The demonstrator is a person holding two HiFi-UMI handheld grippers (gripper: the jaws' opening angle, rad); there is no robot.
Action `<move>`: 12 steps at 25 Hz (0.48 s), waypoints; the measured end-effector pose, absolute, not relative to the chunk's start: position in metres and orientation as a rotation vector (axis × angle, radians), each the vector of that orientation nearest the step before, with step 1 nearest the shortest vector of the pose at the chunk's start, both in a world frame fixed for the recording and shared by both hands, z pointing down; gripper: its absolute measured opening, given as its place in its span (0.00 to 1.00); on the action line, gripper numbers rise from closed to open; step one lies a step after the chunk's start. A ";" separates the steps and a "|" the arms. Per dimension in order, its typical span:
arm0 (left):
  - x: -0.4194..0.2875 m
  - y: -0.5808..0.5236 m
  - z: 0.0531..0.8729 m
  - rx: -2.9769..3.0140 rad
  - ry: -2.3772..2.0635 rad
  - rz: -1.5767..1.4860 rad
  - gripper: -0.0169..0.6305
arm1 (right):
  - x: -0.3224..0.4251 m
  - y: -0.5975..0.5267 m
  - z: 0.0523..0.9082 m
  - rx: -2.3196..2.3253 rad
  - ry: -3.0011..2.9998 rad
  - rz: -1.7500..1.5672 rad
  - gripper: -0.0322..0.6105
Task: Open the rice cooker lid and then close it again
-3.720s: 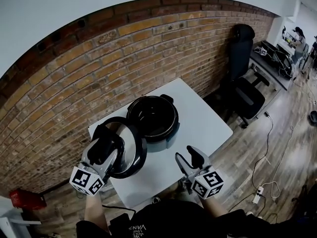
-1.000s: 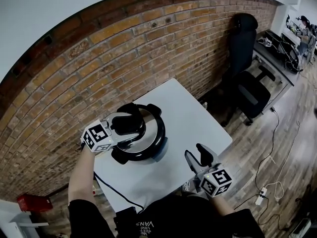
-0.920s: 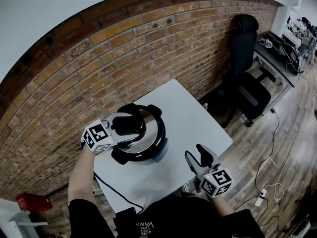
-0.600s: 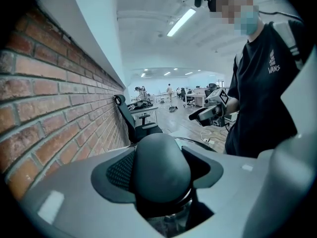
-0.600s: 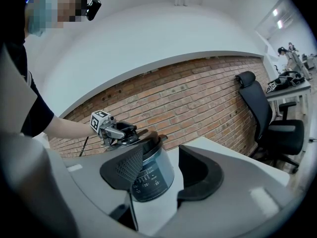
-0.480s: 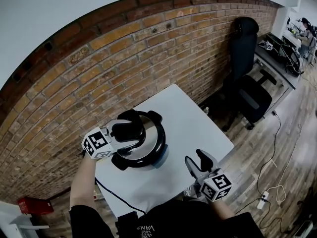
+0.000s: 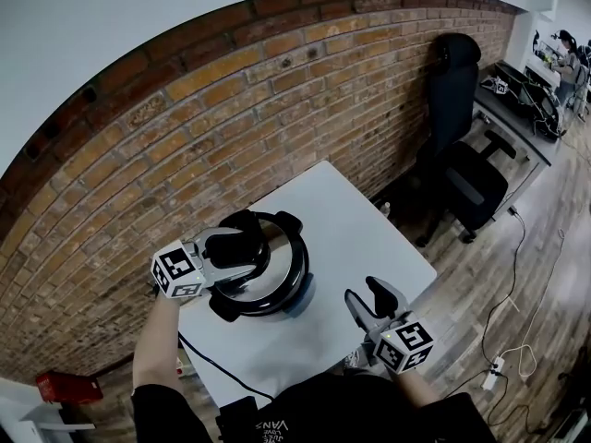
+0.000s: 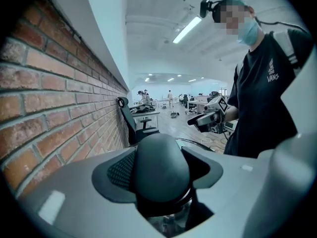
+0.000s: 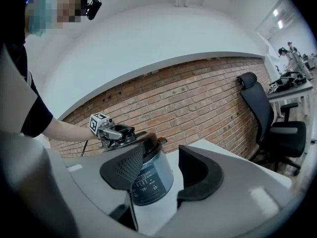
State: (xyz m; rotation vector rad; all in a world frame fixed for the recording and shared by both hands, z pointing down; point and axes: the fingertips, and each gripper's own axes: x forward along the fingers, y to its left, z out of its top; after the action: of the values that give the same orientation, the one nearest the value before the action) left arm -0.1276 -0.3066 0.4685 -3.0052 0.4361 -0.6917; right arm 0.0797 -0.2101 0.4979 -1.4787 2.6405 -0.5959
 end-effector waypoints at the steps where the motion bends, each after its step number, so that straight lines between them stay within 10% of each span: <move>1: -0.128 -0.307 0.468 -3.006 0.437 -0.689 0.46 | 0.080 -0.210 0.499 -1.480 2.640 -0.600 0.39; 12: -0.122 -0.306 0.475 -2.951 0.473 -0.804 0.46 | 0.084 -0.207 0.503 -1.490 2.619 -0.621 0.39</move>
State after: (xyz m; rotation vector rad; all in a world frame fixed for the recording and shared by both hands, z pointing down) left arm -0.1219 -0.3057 0.4753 -2.9507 0.4728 -0.8043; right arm 0.0836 -0.2066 0.5029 -1.4903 2.6186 -0.6210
